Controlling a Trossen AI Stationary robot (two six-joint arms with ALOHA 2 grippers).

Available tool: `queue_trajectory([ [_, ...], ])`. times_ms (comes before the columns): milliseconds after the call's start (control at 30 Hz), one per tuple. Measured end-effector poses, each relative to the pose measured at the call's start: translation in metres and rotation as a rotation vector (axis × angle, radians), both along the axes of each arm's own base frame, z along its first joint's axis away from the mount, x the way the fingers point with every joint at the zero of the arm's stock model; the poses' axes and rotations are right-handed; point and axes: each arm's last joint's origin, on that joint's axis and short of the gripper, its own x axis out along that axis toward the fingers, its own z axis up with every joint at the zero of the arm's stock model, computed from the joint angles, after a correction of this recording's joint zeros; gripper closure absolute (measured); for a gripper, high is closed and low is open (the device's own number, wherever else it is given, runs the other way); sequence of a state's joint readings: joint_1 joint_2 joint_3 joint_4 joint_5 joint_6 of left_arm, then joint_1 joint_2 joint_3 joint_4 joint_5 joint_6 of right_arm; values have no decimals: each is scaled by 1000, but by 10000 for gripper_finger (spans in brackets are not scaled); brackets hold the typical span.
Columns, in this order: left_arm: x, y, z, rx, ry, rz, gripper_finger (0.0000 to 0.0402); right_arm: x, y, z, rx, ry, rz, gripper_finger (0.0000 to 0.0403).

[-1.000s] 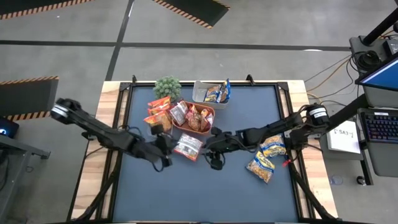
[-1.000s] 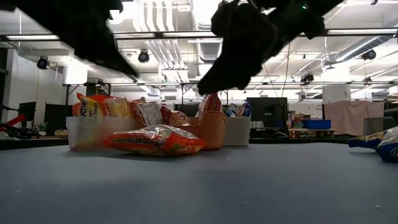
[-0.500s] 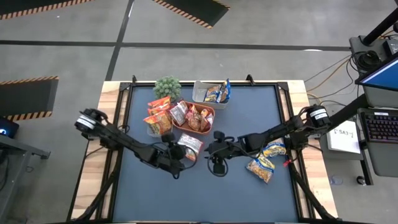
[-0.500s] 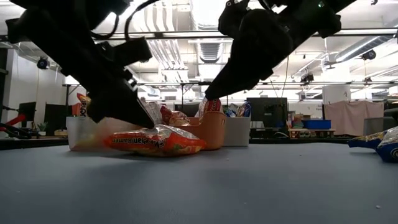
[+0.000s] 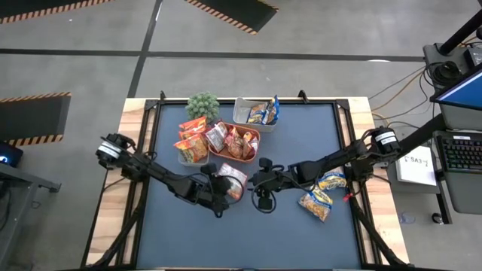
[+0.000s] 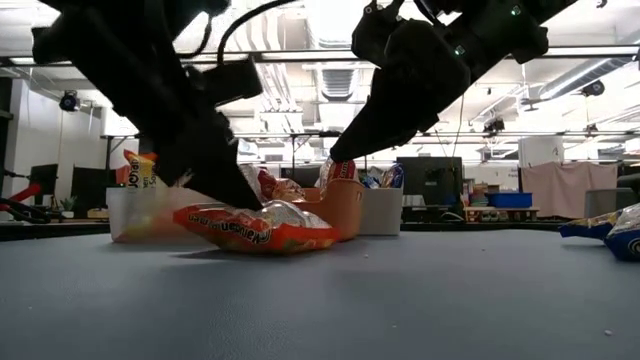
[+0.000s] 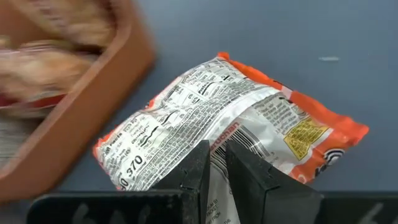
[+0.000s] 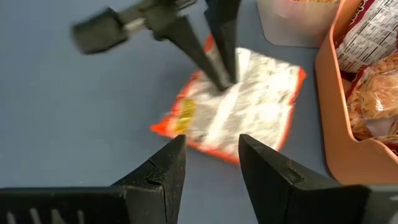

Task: Sort Maruchan noodles
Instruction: Put the orange noodle pack into the transparent bin

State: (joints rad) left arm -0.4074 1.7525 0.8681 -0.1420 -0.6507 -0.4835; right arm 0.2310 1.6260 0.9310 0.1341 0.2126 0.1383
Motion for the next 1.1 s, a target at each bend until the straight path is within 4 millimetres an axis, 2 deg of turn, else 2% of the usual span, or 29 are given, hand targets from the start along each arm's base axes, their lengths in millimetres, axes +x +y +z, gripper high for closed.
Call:
queue_trajectory([
  [133, 5, -13, 10, -42, 8, -98, 362, 0, 0, 0, 1, 2, 2, 266],
  [333, 9, -24, 32, 38, 48, -192, 362, -1, 2, -1, 4, 7, 6, 266],
  [533, -2, -15, 26, 166, 151, -121, 362, -1, 3, -1, 5, 9, 7, 266],
  [733, -11, -10, 14, 165, 158, -60, 362, -1, 3, -1, 5, 9, 6, 266],
  [900, -16, -8, 1, 110, 91, -18, 362, -1, 3, -1, 5, 9, 6, 266],
  [1100, -10, -12, 0, 22, -29, -38, 362, -1, 3, 0, 23, 3, 5, 266],
])
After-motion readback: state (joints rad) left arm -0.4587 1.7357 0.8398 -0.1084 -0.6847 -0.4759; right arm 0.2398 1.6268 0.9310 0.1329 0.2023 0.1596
